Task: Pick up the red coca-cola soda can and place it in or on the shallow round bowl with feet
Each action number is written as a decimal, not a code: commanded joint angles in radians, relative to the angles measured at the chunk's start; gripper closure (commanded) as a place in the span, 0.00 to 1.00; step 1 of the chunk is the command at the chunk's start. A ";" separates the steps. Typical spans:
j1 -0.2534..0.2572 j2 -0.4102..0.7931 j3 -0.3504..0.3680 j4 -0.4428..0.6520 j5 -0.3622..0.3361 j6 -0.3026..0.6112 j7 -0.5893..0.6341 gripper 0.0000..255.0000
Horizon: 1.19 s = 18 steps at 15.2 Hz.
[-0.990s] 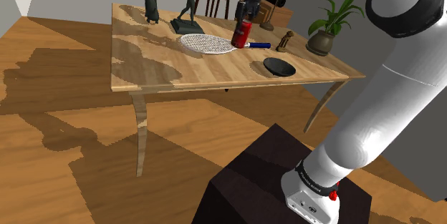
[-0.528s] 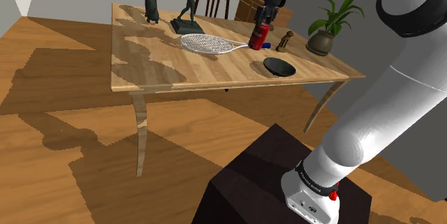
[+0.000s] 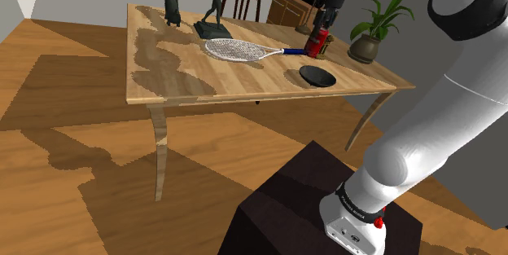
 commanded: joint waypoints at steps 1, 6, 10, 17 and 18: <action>-0.024 0.003 -0.022 0.006 0.002 -0.003 -0.047 1.00; -0.087 0.039 -0.080 0.063 0.016 -0.025 -0.169 1.00; -0.094 0.039 -0.085 0.024 0.016 0.014 -0.182 1.00; -0.092 0.035 -0.084 -0.076 0.015 0.109 -0.181 1.00; -0.092 0.035 -0.084 -0.089 0.015 0.122 -0.181 1.00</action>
